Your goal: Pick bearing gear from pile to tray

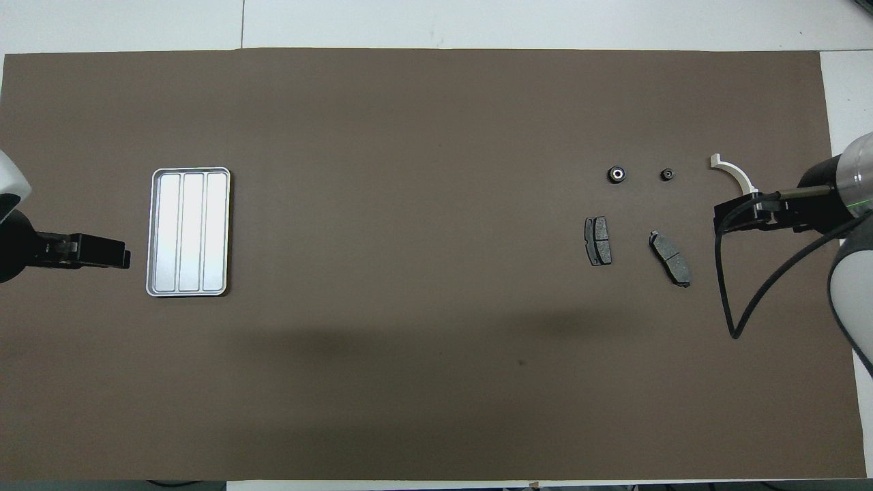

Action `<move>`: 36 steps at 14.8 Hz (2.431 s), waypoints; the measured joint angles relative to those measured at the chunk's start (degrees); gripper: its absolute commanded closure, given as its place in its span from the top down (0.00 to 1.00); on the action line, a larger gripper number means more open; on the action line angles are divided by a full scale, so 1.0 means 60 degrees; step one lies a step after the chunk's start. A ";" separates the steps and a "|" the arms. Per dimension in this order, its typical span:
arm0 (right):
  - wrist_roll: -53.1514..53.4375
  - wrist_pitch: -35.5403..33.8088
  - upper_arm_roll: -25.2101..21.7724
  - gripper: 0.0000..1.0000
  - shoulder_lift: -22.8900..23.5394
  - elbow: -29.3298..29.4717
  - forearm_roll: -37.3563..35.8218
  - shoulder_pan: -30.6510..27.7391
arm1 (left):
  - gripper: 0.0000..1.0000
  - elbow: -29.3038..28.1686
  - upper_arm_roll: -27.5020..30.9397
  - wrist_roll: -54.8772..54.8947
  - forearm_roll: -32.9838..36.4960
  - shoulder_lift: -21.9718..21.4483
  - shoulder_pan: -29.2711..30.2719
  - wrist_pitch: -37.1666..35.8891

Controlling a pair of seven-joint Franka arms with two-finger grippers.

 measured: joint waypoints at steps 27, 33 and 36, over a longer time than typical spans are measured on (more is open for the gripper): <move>0.0000 0.0795 0.0176 1.00 -0.0418 0.0014 0.0028 0.0162 | 1.00 0.0000 0.0000 0.0000 0.0000 0.0000 0.0000 0.0000; 0.0000 0.0794 -0.0068 1.00 -0.0854 0.0019 0.0028 0.0129 | 1.00 0.0000 0.0000 0.0000 0.0000 0.0000 0.0000 0.0000; 0.0000 0.0794 -0.0072 1.00 -0.0917 0.0019 0.0028 0.0129 | 1.00 0.0000 0.0000 0.0000 0.0000 0.0000 0.0000 0.0000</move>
